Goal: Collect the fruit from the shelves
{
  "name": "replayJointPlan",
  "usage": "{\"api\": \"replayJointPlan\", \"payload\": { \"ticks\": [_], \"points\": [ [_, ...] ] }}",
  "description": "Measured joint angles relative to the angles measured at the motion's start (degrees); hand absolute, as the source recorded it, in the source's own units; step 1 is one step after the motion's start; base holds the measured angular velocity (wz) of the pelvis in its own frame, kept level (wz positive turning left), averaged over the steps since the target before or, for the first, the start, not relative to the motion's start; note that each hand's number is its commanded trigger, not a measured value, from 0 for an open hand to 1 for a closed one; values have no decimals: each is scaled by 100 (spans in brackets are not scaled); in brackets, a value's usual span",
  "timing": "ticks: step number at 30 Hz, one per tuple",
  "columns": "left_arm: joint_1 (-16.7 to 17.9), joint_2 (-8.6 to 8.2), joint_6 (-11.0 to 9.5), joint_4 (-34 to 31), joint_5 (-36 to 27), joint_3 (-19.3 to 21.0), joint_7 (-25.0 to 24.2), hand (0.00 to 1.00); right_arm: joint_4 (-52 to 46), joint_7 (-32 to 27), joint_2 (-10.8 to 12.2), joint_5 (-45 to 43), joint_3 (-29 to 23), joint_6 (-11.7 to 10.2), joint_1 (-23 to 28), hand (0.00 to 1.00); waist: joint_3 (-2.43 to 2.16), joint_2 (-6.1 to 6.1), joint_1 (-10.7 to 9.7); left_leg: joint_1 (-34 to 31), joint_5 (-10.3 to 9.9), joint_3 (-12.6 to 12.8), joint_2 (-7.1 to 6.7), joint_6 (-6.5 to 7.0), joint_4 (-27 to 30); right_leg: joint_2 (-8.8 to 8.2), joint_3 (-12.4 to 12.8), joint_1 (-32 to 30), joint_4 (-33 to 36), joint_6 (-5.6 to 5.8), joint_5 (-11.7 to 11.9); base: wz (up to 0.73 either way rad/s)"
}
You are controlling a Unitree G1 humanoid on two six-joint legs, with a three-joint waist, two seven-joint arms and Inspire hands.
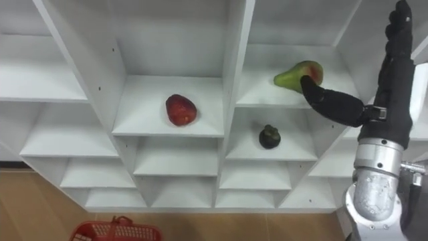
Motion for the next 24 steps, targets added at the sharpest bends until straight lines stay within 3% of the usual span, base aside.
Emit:
{"api": "replayJointPlan", "payload": {
  "ticks": [5, 15, 17, 24],
  "points": [
    [7, 32, 87, 0, -9, 1, -17, 100, 63, 115, -5, 134, -6, 120, -32, 0, 1, -9, 0, -3, 0, -11, 2, 0, 0, -1, -14, 0, 0, 0, 0, 0],
    [134, 36, 93, -177, 308, 294, -88, 100, 591, 433, -96, 170, -395, 220, -355, 0, 1, 71, -15, -2, 2, -84, -1, 1, 4, -51, -316, 18, 18, -2, 1, 2],
    [130, 36, 94, -179, 387, 337, -77, 100, 814, 486, -190, 150, -413, 246, -479, 0, 2, 61, -17, 0, 4, -102, -6, 3, 7, -57, -323, 15, 18, -1, 1, 0],
    [98, 37, 189, -194, 601, 351, -72, 100, 968, 876, -203, 9, -429, 350, -689, 0, 8, 32, -14, -8, 5, -125, -13, 5, 33, -71, -361, 21, 4, -1, 1, 1]
  ]
}}
